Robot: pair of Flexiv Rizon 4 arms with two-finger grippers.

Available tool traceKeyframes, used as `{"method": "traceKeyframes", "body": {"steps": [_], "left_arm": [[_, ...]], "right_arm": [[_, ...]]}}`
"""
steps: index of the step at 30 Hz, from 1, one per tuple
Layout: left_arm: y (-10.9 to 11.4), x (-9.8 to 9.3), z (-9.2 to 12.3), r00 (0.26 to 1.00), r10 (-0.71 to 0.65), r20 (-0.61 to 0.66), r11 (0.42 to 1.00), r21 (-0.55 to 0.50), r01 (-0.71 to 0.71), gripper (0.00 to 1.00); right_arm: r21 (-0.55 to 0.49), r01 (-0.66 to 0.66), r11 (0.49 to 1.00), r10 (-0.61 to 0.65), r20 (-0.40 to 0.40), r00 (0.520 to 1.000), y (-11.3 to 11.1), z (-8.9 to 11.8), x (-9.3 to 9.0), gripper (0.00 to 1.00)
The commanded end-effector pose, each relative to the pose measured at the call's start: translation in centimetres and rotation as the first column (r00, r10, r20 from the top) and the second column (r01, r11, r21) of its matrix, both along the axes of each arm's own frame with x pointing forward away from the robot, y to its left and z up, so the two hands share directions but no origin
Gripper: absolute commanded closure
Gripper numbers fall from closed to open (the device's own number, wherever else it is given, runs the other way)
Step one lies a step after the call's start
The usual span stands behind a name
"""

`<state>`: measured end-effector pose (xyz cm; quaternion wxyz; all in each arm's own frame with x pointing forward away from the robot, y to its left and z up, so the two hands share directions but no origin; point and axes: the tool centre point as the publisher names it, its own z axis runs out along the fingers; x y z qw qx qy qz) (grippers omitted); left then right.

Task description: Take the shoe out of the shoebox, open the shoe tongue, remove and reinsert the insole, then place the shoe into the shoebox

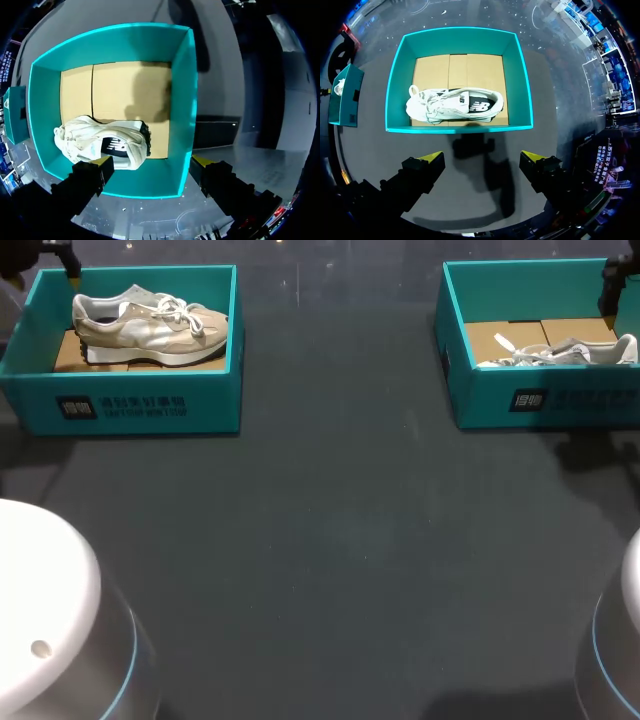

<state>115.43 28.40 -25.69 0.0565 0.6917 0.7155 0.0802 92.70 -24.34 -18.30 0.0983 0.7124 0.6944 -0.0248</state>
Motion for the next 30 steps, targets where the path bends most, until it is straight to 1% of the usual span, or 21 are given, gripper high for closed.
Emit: {"method": "traceKeyframes", "body": {"steps": [1,3,8,13,15,20,23,26,30], "left_arm": [[-0.3,0.9,-1.2,1.0,-0.007,-0.002,1.0,0.015,0.007,0.0],[-0.5,1.1,-1.5,1.0,-0.021,-0.008,1.0,0.002,0.021,0.0],[-1.2,2.0,-2.5,0.999,-0.042,-0.005,0.999,0.024,0.042,0.0],[-1.4,2.9,-3.6,0.999,-0.043,-0.017,0.999,0.03,0.044,0.07],[-1.5,3.3,-4.0,0.999,-0.042,-0.031,0.999,0.032,0.043,0.04],[-1.6,3.9,-5.0,0.996,-0.036,-0.078,0.999,0.021,0.038,0.05],[-1.5,4.0,-5.4,0.996,-0.037,-0.087,0.999,0.029,0.039,0.04],[-1.5,4.1,-5.9,0.995,-0.034,-0.095,0.999,0.037,0.038,0.08],[-1.3,3.8,-6.5,0.993,-0.034,-0.111,0.998,0.043,0.039,0.07]], "right_arm": [[-0.002,0.0,1.0,0.0,0.001,1.0,0.0,0.0,-0.1,0.0],[-0.002,0.0,1.0,0.0,0.001,1.0,0.0,0.0,-0.1,0.0],[-0.002,0.0,1.0,0.0,0.001,1.0,0.0,0.0,-0.1,0.0],[-0.002,0.0,1.0,0.0,0.001,1.0,0.0,0.0,-0.1,0.0],[-0.002,0.0,1.0,0.0,0.001,1.0,0.0,0.0,-0.1,0.0],[-0.002,0.0,1.0,0.0,0.001,1.0,0.0,0.0,-0.1,0.0],[-0.002,0.0,1.0,0.0,0.001,1.0,0.0,0.0,-0.1,0.0],[-0.002,0.0,1.0,0.0,0.001,1.0,0.0,0.0,-0.1,0.0],[-0.002,0.0,1.0,0.0,0.001,1.0,0.0,0.0,-0.1,0.0]]}}
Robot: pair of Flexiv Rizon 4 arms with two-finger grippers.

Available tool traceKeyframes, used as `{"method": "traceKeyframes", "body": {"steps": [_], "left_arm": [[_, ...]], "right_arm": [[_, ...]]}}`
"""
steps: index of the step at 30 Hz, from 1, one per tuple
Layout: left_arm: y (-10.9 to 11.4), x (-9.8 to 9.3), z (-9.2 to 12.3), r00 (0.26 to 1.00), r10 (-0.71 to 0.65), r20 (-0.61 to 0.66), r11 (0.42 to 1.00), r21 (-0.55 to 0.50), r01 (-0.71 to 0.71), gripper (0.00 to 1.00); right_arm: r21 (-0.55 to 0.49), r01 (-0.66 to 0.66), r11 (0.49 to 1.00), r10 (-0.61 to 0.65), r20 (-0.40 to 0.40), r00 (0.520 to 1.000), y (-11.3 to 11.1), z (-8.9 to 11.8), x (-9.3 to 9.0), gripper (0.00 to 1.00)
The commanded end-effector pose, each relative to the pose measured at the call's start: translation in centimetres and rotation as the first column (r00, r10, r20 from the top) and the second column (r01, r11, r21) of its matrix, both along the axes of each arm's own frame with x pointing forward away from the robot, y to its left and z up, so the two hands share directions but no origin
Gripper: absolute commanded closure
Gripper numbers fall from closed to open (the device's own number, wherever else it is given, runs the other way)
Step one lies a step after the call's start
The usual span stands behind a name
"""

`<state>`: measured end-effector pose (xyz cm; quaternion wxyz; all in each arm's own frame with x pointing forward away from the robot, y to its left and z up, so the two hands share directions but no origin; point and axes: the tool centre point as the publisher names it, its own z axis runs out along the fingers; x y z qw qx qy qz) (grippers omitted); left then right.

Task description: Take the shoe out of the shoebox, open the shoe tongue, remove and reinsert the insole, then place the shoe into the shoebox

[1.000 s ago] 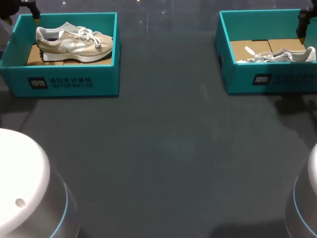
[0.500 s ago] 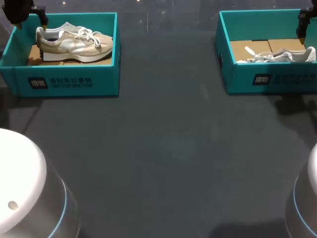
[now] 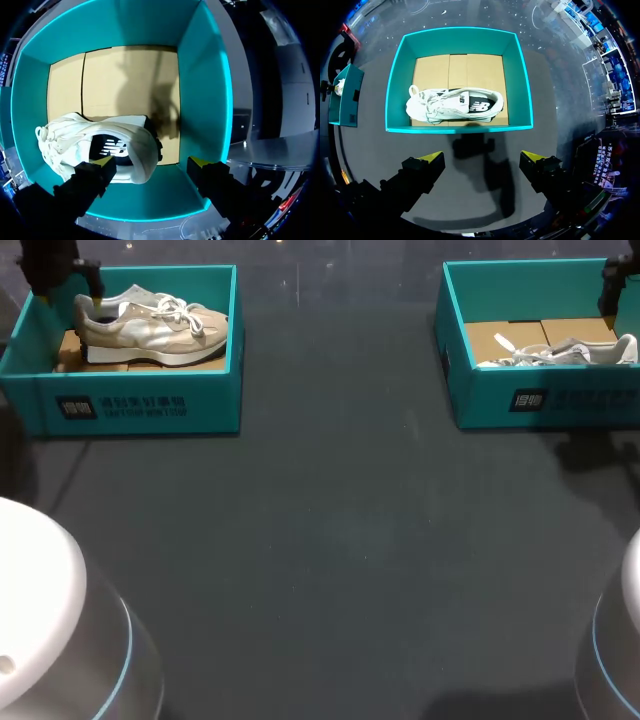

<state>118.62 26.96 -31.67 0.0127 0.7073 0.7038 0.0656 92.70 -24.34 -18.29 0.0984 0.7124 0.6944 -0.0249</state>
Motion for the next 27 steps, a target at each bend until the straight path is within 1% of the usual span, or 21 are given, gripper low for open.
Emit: {"method": "traceKeyframes", "body": {"steps": [1,4,8,12,20,27], "left_arm": [[0.2,0.5,-0.7,1.0,-0.004,-0.031,1.0,0.005,0.004,0.07],[0.2,0.2,-1.1,0.999,-0.002,-0.049,1.0,0.012,0.003,0.08],[0.1,-0.3,-1.5,0.998,0.001,-0.07,1.0,0.014,0.0,0.05],[0.1,-0.5,-2.3,0.997,0.006,-0.079,1.0,0.021,-0.004,0.08],[0.2,-0.4,-3.5,0.995,0.039,-0.095,0.999,0.028,-0.037,0.05],[0.4,-0.2,-4.6,0.993,0.063,-0.101,0.998,0.033,-0.06,0.07]], "right_arm": [[-0.002,0.0,1.0,0.0,0.001,1.0,0.0,0.0,-0.1,0.0],[-0.002,0.0,1.0,0.0,0.001,1.0,0.0,0.0,-0.1,0.0],[-0.002,0.0,1.0,0.0,0.001,1.0,0.0,0.0,-0.1,0.0],[-0.002,0.0,1.0,0.0,0.001,1.0,0.0,0.0,-0.1,0.0],[-0.002,0.0,1.0,0.0,0.001,1.0,0.0,0.0,-0.1,0.0],[-0.002,0.0,1.0,0.0,0.001,1.0,0.0,0.0,-0.1,0.0]]}}
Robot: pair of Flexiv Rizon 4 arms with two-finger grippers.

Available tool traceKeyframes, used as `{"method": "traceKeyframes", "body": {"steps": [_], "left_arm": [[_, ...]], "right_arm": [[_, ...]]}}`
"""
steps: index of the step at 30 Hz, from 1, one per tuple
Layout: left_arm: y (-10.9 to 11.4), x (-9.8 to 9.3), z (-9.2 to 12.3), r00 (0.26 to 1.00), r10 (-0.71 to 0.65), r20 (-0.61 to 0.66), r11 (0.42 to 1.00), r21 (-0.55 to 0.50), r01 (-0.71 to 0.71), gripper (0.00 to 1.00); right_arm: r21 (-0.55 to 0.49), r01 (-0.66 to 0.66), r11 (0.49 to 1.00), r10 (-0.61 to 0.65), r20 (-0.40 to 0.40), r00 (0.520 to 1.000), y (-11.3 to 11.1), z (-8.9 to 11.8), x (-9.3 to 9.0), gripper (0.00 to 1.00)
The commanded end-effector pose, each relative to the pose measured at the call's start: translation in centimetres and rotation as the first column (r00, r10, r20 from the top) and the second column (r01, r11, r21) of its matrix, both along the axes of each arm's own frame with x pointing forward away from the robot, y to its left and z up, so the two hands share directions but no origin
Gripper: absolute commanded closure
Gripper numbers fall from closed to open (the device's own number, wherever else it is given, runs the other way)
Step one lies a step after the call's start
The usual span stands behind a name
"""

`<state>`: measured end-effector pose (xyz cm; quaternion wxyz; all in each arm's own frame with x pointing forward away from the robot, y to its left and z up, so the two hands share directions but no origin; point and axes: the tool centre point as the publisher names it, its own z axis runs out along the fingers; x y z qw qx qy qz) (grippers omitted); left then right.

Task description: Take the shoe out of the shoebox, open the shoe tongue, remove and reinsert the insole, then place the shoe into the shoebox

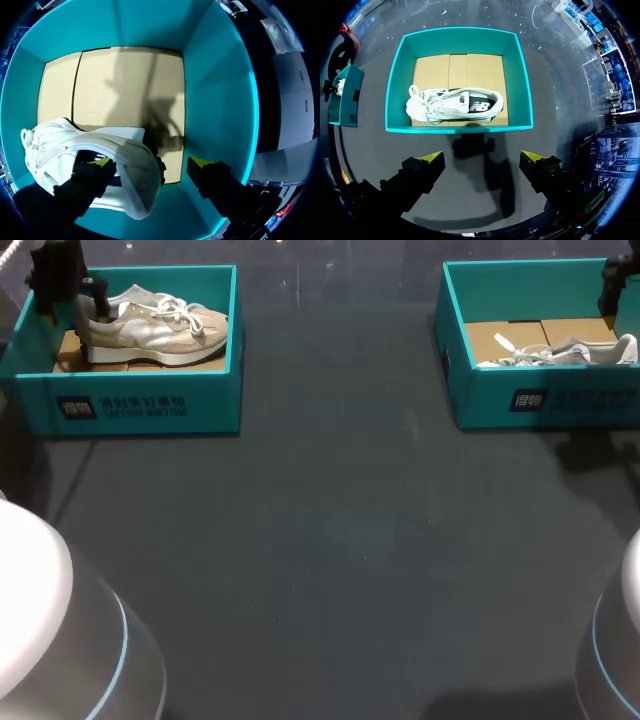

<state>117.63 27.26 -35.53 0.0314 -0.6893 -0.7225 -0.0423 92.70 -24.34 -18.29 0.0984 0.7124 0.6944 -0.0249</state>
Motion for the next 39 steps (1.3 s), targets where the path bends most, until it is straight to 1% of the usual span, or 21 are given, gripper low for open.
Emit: {"method": "traceKeyframes", "body": {"steps": [1,5,7,8,9,10,12,13,14,15,16,18,19,27,39], "left_arm": [[0.1,0.8,-0.8,1.0,0.009,-0.01,1.0,0.003,-0.009,0.07],[0.2,1.0,-1.2,1.0,0.017,-0.012,1.0,-0.005,-0.017,0.07],[0.1,1.0,-1.3,1.0,0.018,-0.013,1.0,-0.006,-0.018,0.1],[0.1,1.0,-1.4,1.0,0.019,-0.014,1.0,-0.006,-0.019,0.13],[0.1,1.1,-1.5,1.0,0.02,-0.015,1.0,-0.007,-0.02,0.17],[0.1,1.1,-1.5,1.0,0.02,-0.015,1.0,-0.006,-0.02,0.24],[0.1,1.2,-1.6,1.0,0.021,-0.016,1.0,-0.006,-0.021,0.31],[0.1,1.2,-1.6,1.0,0.022,-0.017,1.0,-0.006,-0.022,0.37],[0.0,1.3,-1.5,1.0,0.022,-0.017,1.0,-0.007,-0.022,0.49],[0.0,1.3,-1.5,1.0,0.022,-0.017,1.0,-0.007,-0.022,0.56],[0.0,1.3,-1.5,1.0,0.022,-0.016,1.0,-0.007,-0.022,0.65],[0.0,1.3,-1.4,1.0,0.021,-0.016,1.0,-0.007,-0.021,0.9],[0.0,1.3,-1.4,1.0,0.02,-0.017,1.0,-0.006,-0.02,1.0],[0.4,0.9,-1.5,1.0,0.019,-0.024,1.0,-0.003,-0.019,1.0],[2.0,0.8,-1.3,0.999,0.041,-0.021,0.999,-0.003,-0.042,1.0]], "right_arm": [[-0.001,0.0,1.0,0.0,0.001,1.0,0.0,0.0,-0.1,0.0],[-0.001,0.0,1.0,0.0,0.001,1.0,0.0,0.0,-0.1,0.0],[-0.001,0.0,1.0,0.0,0.001,1.0,0.0,0.0,-0.1,0.0],[-0.001,0.0,1.0,0.0,0.001,1.0,0.0,0.0,-0.1,0.0],[-0.001,0.0,1.0,0.0,0.001,1.0,0.0,0.0,-0.1,0.0],[-0.001,0.0,1.0,0.0,0.001,1.0,0.0,0.0,-0.1,0.0],[-0.001,0.0,1.0,0.0,0.001,1.0,0.0,0.0,-0.1,0.0],[-0.001,0.0,1.0,0.0,0.001,1.0,0.0,0.0,-0.1,0.0],[-0.001,0.0,1.0,0.0,0.001,1.0,0.0,0.0,-0.1,0.0],[-0.001,0.0,1.0,0.0,0.001,1.0,0.0,0.0,-0.1,0.0],[-0.001,0.0,1.0,0.0,0.001,1.0,0.0,0.0,-0.1,0.0],[-0.001,0.0,1.0,0.0,0.001,1.0,0.0,0.0,-0.1,0.0],[-0.001,0.0,1.0,0.0,0.001,1.0,0.0,0.0,-0.1,0.0],[-0.001,0.0,1.0,0.0,0.001,1.0,0.0,0.0,-0.1,0.0],[-0.001,0.0,1.0,0.0,0.001,1.0,0.0,0.0,-0.1,0.0]]}}
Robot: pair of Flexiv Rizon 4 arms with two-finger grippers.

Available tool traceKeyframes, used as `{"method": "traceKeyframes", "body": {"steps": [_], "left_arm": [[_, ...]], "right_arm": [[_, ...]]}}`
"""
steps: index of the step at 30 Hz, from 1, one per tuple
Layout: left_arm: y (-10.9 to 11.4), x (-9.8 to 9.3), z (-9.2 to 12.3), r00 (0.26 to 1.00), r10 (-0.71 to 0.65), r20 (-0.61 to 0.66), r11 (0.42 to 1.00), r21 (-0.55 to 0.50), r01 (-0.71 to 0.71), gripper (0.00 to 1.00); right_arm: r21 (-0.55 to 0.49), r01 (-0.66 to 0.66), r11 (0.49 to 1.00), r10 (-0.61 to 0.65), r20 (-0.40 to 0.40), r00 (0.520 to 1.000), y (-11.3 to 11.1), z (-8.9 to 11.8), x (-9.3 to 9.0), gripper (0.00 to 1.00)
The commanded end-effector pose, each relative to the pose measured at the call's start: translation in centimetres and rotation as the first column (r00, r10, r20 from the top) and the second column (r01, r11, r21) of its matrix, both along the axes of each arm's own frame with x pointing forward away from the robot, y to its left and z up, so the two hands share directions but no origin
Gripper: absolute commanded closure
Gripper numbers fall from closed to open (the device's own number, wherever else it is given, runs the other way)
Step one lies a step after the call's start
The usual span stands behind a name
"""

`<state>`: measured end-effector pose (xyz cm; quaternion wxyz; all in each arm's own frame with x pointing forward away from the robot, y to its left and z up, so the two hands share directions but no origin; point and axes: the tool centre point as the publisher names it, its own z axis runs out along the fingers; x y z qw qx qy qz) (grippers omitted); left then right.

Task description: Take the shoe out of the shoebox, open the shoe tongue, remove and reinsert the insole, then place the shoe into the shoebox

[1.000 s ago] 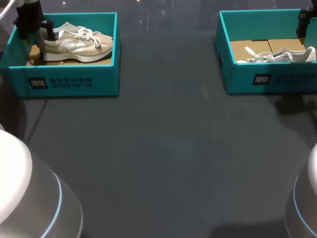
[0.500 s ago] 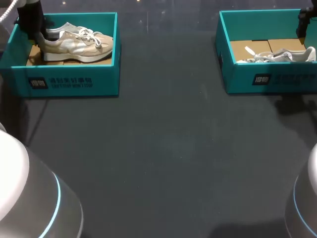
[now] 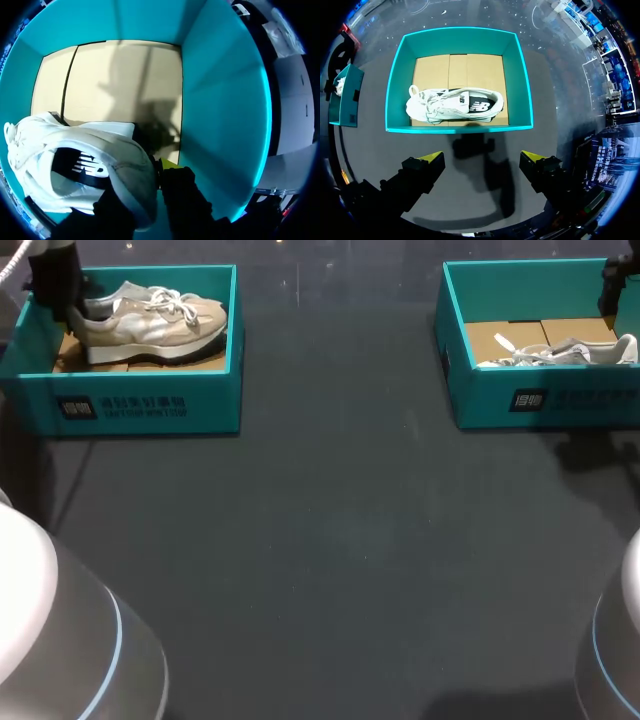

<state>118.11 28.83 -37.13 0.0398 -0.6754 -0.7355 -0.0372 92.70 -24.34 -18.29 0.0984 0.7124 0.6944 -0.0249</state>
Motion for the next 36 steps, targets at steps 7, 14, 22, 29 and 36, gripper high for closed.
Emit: {"method": "traceKeyframes", "body": {"steps": [7,14,22,29,36], "left_arm": [[0.7,-0.1,1.3,1.0,0.007,0.01,1.0,-0.026,-0.007,1.0],[0.6,-0.3,2.8,0.999,0.015,0.03,0.998,-0.054,-0.013,1.0],[0.4,-0.3,5.6,0.998,0.016,0.057,0.996,-0.085,-0.011,1.0],[-0.1,-0.9,8.5,0.995,-0.005,0.102,0.996,-0.091,0.014,1.0],[-0.4,-1.7,12.3,0.987,-0.015,0.159,0.996,-0.08,0.028,1.0]], "right_arm": [[-0.001,0.0,1.0,0.0,0.001,1.0,0.0,0.0,-0.1,0.0],[-0.001,0.0,1.0,0.0,0.001,1.0,0.0,0.0,-0.1,0.0],[-0.001,0.0,1.0,0.0,0.001,1.0,0.0,0.0,-0.1,0.0],[-0.001,0.0,1.0,0.0,0.001,1.0,0.0,0.0,-0.1,0.0],[-0.001,0.0,1.0,0.0,0.001,1.0,0.0,0.0,-0.1,0.0]]}}
